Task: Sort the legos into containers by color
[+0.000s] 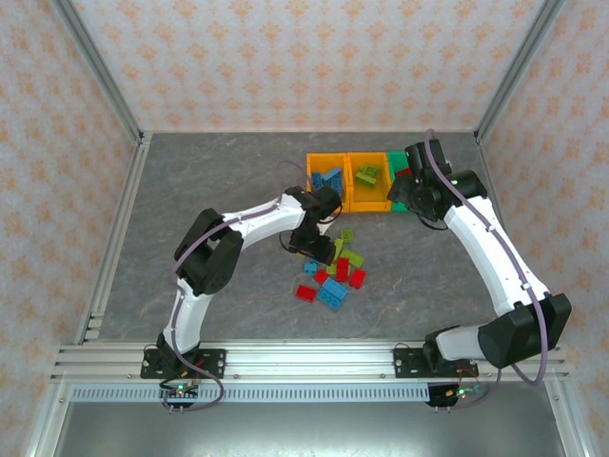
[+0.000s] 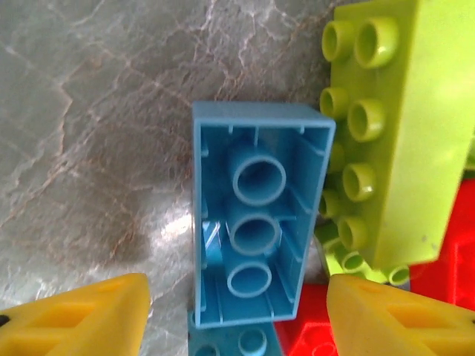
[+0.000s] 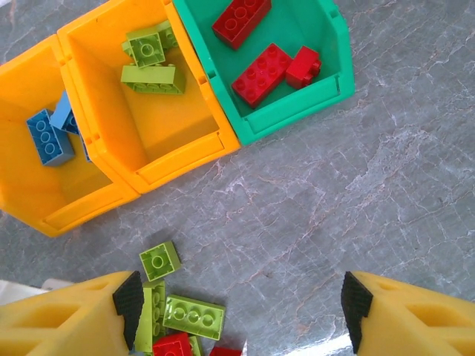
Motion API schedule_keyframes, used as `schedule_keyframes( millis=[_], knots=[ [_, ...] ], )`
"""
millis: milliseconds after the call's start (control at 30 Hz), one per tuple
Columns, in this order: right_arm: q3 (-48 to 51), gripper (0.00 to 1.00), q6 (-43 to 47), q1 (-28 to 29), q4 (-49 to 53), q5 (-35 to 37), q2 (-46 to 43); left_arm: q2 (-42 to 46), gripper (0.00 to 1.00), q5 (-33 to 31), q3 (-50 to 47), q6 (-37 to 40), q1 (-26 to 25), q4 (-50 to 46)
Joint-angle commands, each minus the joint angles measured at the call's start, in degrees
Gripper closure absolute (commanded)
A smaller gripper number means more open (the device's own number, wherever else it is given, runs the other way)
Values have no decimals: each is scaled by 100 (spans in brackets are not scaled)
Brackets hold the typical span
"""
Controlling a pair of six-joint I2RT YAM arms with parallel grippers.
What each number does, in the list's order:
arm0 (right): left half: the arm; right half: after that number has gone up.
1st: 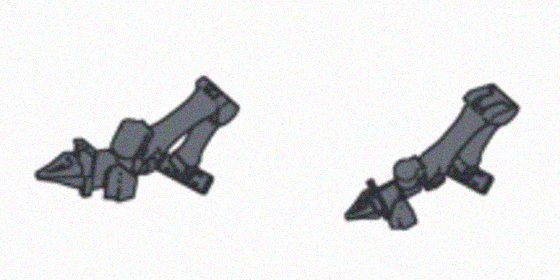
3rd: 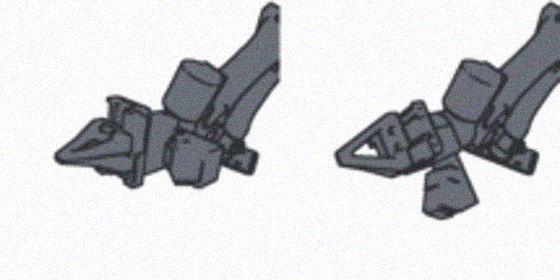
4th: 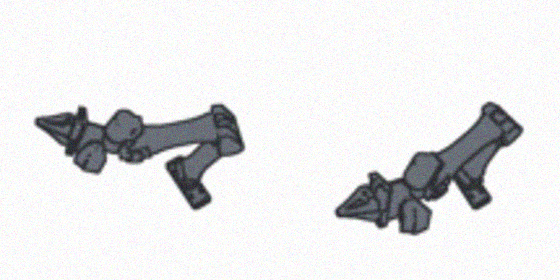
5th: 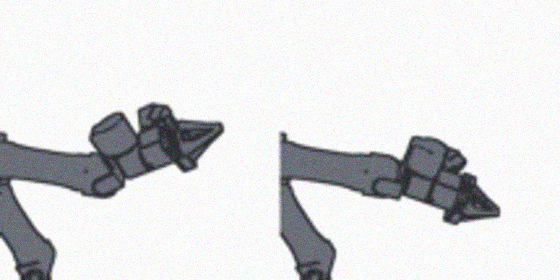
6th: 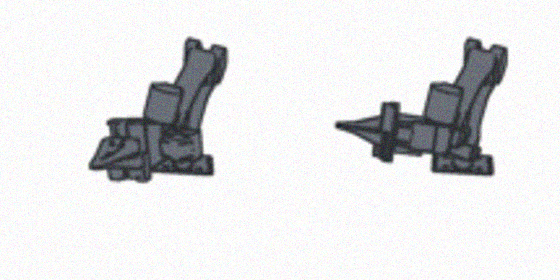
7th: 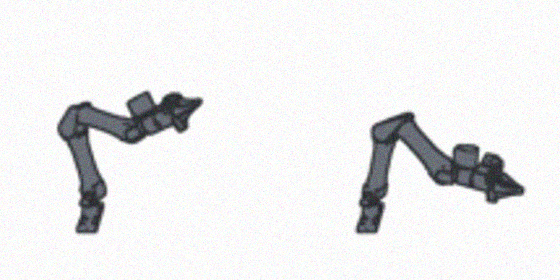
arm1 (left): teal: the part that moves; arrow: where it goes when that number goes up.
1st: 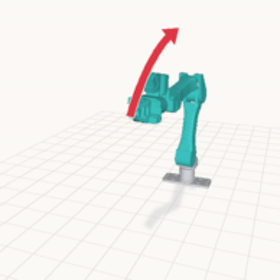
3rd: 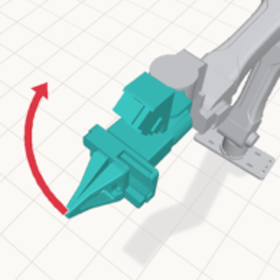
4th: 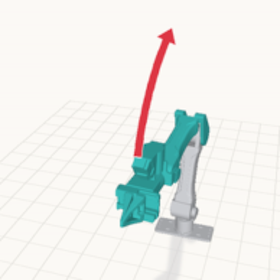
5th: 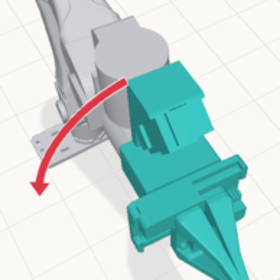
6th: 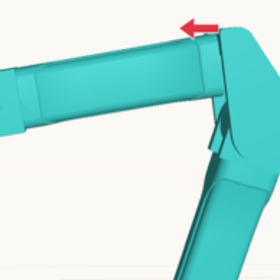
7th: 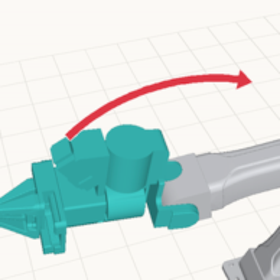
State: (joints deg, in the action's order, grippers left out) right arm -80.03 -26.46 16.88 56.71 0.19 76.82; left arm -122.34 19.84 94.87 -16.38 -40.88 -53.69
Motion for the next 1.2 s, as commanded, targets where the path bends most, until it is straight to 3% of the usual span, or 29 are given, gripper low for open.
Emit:
schedule_keyframes(
  millis=[0, 300, 400, 600, 733, 933, 1033, 1167],
  knots=[
    [65, 27, -123, 6, 234, 40, -136, -94, 40, -33, 232, 126, -4, -130],
    [540, 27, -605, 139, 118, -804, -469, 72, 74, -269, 286, 85, 22, -87],
    [723, 27, -947, 137, -20, -1036, -702, 482, 77, -384, 372, -13, 67, -192],
    [915, 27, -1224, 142, -213, -929, -865, 924, 77, -997, 1334, -372, 322, -248],
    [828, 27, -1215, 136, -217, -948, -870, 272, 78, -1343, 2367, -669, 633, -130],
    [685, 27, -1211, 148, -120, -975, -869, -1098, 76, -1302, 4531, -956, 867, -295],
    [664, 27, -1242, 183, -27, -969, -945, -1580, 65, -1254, 5397, -1121, 871, -423],
    [839, 26, -1462, 418, -101, -916, -1201, -1573, 46, -1255, 5505, -1236, 870, -202]
  ],
)
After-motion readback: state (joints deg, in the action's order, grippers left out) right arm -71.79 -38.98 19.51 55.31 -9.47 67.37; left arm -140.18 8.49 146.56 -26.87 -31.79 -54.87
